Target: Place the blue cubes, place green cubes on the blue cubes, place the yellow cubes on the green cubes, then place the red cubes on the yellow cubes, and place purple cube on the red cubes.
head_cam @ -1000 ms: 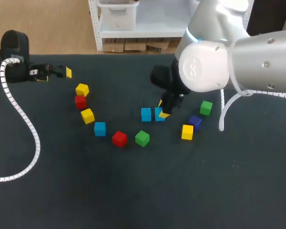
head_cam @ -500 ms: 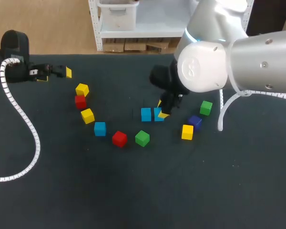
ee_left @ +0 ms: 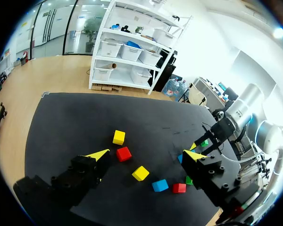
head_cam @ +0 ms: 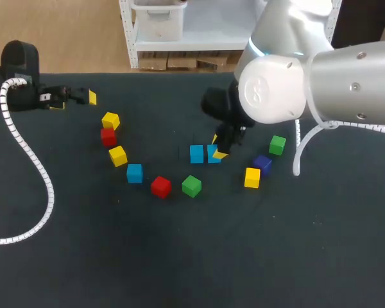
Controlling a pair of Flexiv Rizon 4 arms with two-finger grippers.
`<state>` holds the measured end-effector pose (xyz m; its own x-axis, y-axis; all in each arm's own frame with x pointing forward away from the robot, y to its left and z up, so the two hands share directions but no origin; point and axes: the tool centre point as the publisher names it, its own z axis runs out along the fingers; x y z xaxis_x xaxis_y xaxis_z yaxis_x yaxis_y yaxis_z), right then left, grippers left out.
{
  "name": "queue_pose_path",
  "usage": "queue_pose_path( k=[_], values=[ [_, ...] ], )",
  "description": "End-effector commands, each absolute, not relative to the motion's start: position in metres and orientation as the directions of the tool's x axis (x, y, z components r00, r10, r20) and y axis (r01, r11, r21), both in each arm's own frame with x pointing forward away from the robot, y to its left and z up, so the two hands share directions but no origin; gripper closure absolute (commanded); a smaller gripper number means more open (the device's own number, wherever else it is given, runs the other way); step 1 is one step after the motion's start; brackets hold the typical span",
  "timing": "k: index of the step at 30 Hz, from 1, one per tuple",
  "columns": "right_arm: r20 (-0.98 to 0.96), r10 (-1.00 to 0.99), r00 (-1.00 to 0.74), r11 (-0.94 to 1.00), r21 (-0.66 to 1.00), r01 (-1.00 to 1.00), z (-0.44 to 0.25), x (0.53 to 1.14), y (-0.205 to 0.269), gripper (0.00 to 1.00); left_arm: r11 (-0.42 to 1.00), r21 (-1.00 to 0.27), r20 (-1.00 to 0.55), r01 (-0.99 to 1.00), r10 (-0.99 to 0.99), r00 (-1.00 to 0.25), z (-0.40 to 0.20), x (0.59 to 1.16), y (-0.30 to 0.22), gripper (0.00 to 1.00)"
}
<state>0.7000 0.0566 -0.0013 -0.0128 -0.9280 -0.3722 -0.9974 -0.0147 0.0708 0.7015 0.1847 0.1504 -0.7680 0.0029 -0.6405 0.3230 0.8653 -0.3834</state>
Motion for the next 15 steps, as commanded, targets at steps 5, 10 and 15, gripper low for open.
queue_pose_path(
  k=[5,10,15],
  values=[
    [-0.375,-0.927,-0.013,-0.017,0.077,-0.997,-0.0019,0.7006,0.0557,0.58,0.865,-0.383,-0.640,0.323,0.003,-0.768,0.1503,0.7014,0.1849,0.00],
    [-0.376,-0.926,-0.013,-0.017,0.078,-0.997,-0.0015,0.7006,0.0548,0.13,0.865,-0.383,-0.640,0.323,0.003,-0.768,0.1503,0.7014,0.1849,0.00],
    [-0.377,-0.926,-0.016,-0.013,0.076,-0.997,-0.0005,0.7008,0.0533,0.00,0.865,-0.383,-0.640,0.323,0.003,-0.768,0.1503,0.7014,0.1849,0.00]
  ],
)
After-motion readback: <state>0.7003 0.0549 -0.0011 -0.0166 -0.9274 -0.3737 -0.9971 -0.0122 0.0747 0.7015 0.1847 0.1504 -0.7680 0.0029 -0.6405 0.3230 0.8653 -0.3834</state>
